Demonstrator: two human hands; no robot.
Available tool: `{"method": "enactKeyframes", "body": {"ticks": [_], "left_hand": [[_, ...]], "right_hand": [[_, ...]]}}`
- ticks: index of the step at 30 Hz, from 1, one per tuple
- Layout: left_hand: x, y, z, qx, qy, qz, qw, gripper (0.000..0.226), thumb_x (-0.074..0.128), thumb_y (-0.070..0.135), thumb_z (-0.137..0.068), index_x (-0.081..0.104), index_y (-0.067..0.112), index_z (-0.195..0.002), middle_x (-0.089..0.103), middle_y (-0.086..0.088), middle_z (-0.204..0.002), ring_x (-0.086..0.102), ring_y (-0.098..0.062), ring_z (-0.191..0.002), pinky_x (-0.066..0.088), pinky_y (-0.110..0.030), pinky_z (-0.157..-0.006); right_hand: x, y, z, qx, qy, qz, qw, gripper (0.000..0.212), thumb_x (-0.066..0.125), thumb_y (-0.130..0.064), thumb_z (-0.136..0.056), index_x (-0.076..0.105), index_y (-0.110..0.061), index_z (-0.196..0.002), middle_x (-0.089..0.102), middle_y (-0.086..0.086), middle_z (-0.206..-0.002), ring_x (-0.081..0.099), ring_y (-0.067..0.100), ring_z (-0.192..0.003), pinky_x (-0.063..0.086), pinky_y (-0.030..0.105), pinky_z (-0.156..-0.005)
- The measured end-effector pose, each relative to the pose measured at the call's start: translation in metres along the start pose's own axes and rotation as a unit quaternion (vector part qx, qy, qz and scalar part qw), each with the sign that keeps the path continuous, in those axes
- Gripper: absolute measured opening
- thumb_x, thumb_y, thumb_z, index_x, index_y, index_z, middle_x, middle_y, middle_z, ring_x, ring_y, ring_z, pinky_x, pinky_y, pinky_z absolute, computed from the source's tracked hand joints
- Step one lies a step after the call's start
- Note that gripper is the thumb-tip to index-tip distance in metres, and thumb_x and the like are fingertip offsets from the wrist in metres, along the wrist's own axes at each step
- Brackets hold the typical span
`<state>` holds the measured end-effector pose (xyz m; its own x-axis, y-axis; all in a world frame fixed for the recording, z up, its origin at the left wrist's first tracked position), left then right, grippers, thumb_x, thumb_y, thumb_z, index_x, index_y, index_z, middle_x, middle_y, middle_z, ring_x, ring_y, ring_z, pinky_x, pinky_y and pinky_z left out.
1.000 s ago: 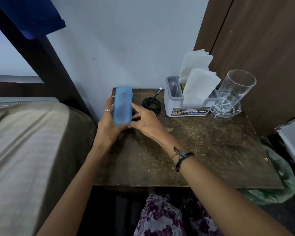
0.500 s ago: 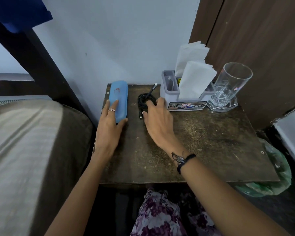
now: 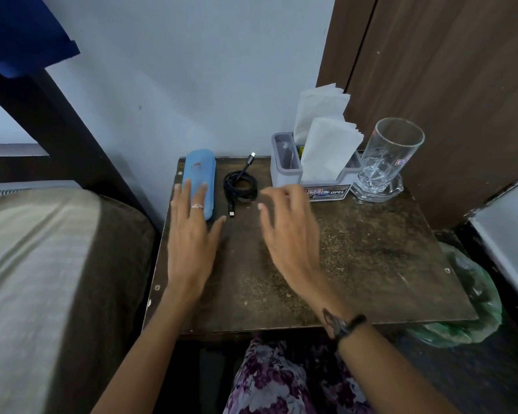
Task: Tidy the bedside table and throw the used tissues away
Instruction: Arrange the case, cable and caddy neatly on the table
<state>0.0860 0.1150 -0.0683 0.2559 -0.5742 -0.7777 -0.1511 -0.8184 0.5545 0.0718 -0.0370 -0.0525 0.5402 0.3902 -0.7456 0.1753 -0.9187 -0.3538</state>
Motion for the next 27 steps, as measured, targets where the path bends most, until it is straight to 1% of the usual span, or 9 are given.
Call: {"method": "enactKeyframes", "body": {"ticks": [2,3,5,8,11,14,18,22,27], "left_hand": [[0.006,0.021,0.008,0.063,-0.008,0.009,0.998,0.059,0.058,0.020,-0.089,0.033,0.014,-0.142,0.021,-0.005,-0.155,0.015,-0.017,-0.145,0.018,-0.033,-0.114],[0.012,0.031,0.010,0.084,-0.024,0.024,0.996,0.058,0.058,0.020,-0.089,0.033,0.015,-0.142,0.022,-0.003,-0.155,0.017,-0.015,-0.144,0.020,-0.030,-0.112],[0.027,0.048,0.006,0.079,-0.076,0.082,0.991,0.064,0.060,0.022,-0.088,0.029,0.017,-0.144,0.022,0.000,-0.155,0.019,-0.010,-0.143,0.021,-0.024,-0.110],[0.044,0.070,-0.015,0.037,-0.127,0.193,0.972,0.082,0.069,0.023,-0.081,0.020,0.018,-0.146,0.024,-0.001,-0.154,0.020,-0.011,-0.142,0.016,-0.016,-0.109],[0.055,0.086,-0.033,0.038,-0.129,0.240,0.961,0.077,0.072,0.021,-0.078,0.028,0.022,-0.142,0.034,-0.003,-0.149,0.031,-0.010,-0.134,0.020,-0.009,-0.101],[0.057,0.089,-0.042,0.027,-0.111,0.220,0.969,0.048,0.069,0.021,-0.081,0.048,0.019,-0.124,0.054,-0.004,-0.129,0.048,-0.008,-0.111,0.037,-0.014,-0.092],[0.050,0.084,-0.047,0.014,-0.081,0.223,0.971,0.021,0.064,0.022,-0.085,0.054,0.018,-0.103,0.064,-0.001,-0.108,0.060,-0.011,-0.097,0.051,-0.027,-0.085],[0.041,0.070,-0.049,-0.002,-0.069,0.231,0.970,0.015,0.063,0.022,-0.086,0.051,0.025,-0.095,0.063,0.005,-0.099,0.063,-0.012,-0.094,0.055,-0.037,-0.085],[0.038,0.069,-0.048,-0.006,-0.085,0.249,0.965,0.014,0.063,0.022,-0.086,0.052,0.024,-0.094,0.063,0.003,-0.099,0.063,-0.012,-0.094,0.055,-0.040,-0.085]], "right_hand": [[-0.022,0.019,0.012,0.034,0.102,0.028,0.994,0.028,0.062,-0.025,-0.086,0.054,-0.014,-0.110,0.051,0.009,-0.105,0.048,0.014,-0.086,0.047,0.020,-0.067],[-0.029,0.029,0.012,0.055,0.119,0.038,0.991,0.032,0.063,-0.026,-0.084,0.053,-0.014,-0.112,0.049,0.011,-0.110,0.045,0.016,-0.092,0.045,0.022,-0.071],[-0.036,0.047,0.007,0.121,0.106,0.012,0.987,0.041,0.067,-0.023,-0.081,0.052,-0.015,-0.119,0.044,0.016,-0.122,0.040,0.020,-0.105,0.045,0.026,-0.079],[-0.040,0.069,-0.003,0.227,0.082,-0.103,0.965,0.050,0.070,-0.016,-0.081,0.047,-0.017,-0.125,0.036,0.013,-0.130,0.041,0.021,-0.113,0.049,0.029,-0.081],[-0.039,0.085,-0.010,0.246,0.059,-0.115,0.961,0.056,0.068,-0.015,-0.083,0.040,-0.020,-0.131,0.035,0.008,-0.138,0.046,0.022,-0.119,0.045,0.026,-0.082],[-0.034,0.099,-0.015,0.236,0.030,-0.117,0.964,0.053,0.066,-0.016,-0.084,0.042,-0.022,-0.131,0.043,0.001,-0.140,0.047,0.021,-0.124,0.046,0.033,-0.090],[-0.033,0.105,-0.020,0.216,0.033,-0.128,0.967,0.042,0.066,-0.016,-0.084,0.051,-0.021,-0.123,0.057,0.000,-0.129,0.062,0.025,-0.104,0.053,0.039,-0.086],[-0.027,0.095,-0.022,0.190,0.023,-0.131,0.973,0.040,0.065,-0.017,-0.085,0.052,-0.022,-0.123,0.059,-0.001,-0.126,0.065,0.023,-0.094,0.056,0.041,-0.081],[-0.027,0.092,-0.020,0.193,0.019,-0.127,0.973,0.040,0.064,-0.018,-0.086,0.051,-0.022,-0.124,0.057,-0.002,-0.129,0.066,0.023,-0.090,0.056,0.041,-0.081]]}}
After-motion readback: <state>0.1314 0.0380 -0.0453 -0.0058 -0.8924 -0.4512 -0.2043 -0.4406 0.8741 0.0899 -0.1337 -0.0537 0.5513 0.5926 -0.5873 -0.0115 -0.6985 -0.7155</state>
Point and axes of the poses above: each hand's wrist, its own z-axis away from the middle knuckle, its own x-axis out of the palm, y = z × x, the point moved 5 cm from there along -z, towards the middle knuckle
